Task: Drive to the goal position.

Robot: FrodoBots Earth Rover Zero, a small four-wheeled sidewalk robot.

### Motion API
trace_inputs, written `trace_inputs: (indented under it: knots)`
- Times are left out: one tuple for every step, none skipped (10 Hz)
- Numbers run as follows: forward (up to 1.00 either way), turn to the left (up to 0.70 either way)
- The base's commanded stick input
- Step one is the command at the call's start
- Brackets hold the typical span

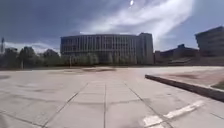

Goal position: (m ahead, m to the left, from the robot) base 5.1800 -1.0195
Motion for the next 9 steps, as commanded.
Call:
trace_inputs:
  knots:
    - [0.7,0.0]
    - [0.7,0.0]
    - [0.7,0.0]
    - [0.7,0.0]
    - [0.7,0.0]
    - [0.7,0.0]
    - [0.7,0.0]
    - [0.7,0.0]
    - [0.7,0.0]
